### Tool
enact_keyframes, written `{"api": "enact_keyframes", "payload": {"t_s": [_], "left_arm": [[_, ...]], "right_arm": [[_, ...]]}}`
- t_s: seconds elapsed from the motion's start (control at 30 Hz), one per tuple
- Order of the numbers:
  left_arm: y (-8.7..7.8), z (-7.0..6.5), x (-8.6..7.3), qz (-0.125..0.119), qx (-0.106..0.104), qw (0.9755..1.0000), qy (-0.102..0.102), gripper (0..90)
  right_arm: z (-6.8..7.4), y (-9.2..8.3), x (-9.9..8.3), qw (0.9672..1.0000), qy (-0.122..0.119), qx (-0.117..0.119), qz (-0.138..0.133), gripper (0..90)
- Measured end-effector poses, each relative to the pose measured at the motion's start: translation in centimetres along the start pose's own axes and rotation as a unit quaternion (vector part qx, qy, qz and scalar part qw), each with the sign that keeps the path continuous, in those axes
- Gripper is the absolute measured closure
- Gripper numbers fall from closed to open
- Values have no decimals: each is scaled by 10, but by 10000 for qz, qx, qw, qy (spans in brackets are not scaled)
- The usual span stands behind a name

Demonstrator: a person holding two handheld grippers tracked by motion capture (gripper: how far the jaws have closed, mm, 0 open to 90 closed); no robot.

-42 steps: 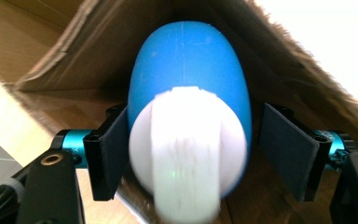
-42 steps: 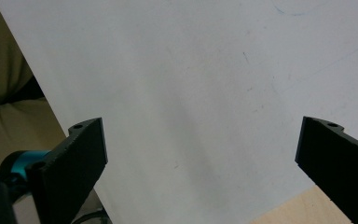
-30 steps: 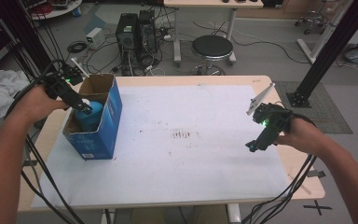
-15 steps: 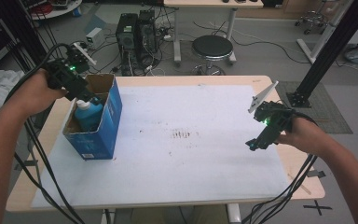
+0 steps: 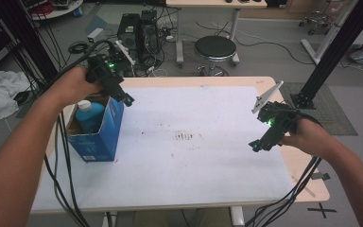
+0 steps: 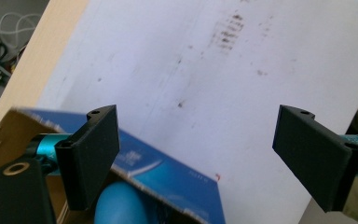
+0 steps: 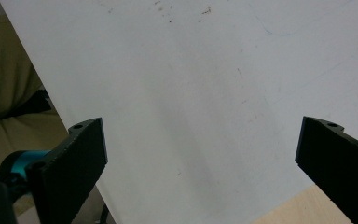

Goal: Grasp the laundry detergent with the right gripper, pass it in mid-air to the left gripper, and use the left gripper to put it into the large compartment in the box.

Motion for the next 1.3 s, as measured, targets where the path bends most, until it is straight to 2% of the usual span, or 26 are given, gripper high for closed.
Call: {"api": "enact_keyframes", "payload": {"t_s": [0.03, 0.1, 0.13, 0.2, 0.27, 0.3, 0.33, 0.4, 0.47, 0.6, 0.67, 0.73, 0.83, 1.07, 1.13, 1.27, 1.3], "left_arm": [[0, 0, 0, 0, 0, 10000, 0, 149], [8, -4, 14, -22, -57, 9998, 195, 149], [8, -4, 14, -22, -57, 9998, 195, 149], [13, -9, 22, -36, -146, 9992, 382, 149], [13, -9, 22, -36, -146, 9992, 382, 149], [20, -13, 29, -39, -193, 9985, 502, 127], [22, -13, 32, -8, -168, 9986, 493, 74], [27, -13, 36, 42, -117, 9985, 525, 67], [32, -12, 40, 112, -73, 9984, 552, 16], [38, -13, 44, 166, -123, 9979, 616, 16], [44, -11, 47, 215, -5, 9977, 636, 16], [47, -13, 49, 223, -130, 9974, 672, 17], [50, -15, 53, 177, -203, 9968, 752, 17], [52, -19, 63, 97, -290, 9959, 847, 17], [53, -20, 72, 8, -286, 9956, 896, 17], [54, -21, 78, -42, -315, 9948, 968, 16], [56, -22, 82, -45, -342, 9938, 1055, 16]], "right_arm": [[0, 0, 0, 10000, 0, 0, 0, 10], [0, 1, 1, 10000, -26, 1, 29, 10], [1, 1, 1, 10000, -5, 10, 46, 11], [1, 2, 1, 10000, -15, 8, 36, 11], [1, 2, 2, 10000, -13, 6, 38, 11], [1, 2, 2, 10000, -18, 8, 39, 10], [1, 2, 2, 10000, -4, 6, 34, 11], [1, 2, 3, 10000, -12, 4, 35, 10], [1, 3, 4, 10000, -26, -6, 30, 11], [3, 4, 5, 10000, -3, -3, 42, 11], [4, 5, 7, 10000, -4, 12, 28, 10], [4, 6, 7, 10000, -19, 15, 17, 11], [3, 6, 8, 10000, 9, 18, 16, 11], [2, 6, 13, 10000, 46, 36, 20, 11], [1, 6, 16, 10000, 47, 48, 23, 10], [-1, 5, 18, 10000, 67, 43, 3, 11], [-2, 4, 19, 10000, 63, 32, 10, 10]]}}
Point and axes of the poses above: each handheld gripper's, and its own axes: y roughly forward along the jaws, x roughly out of its top, z roughly to its left, the point moved 10 cm from there along y, roughly forward along the jaws, and after that the axes turned 3 degrees about x, right-handed, at the moved point
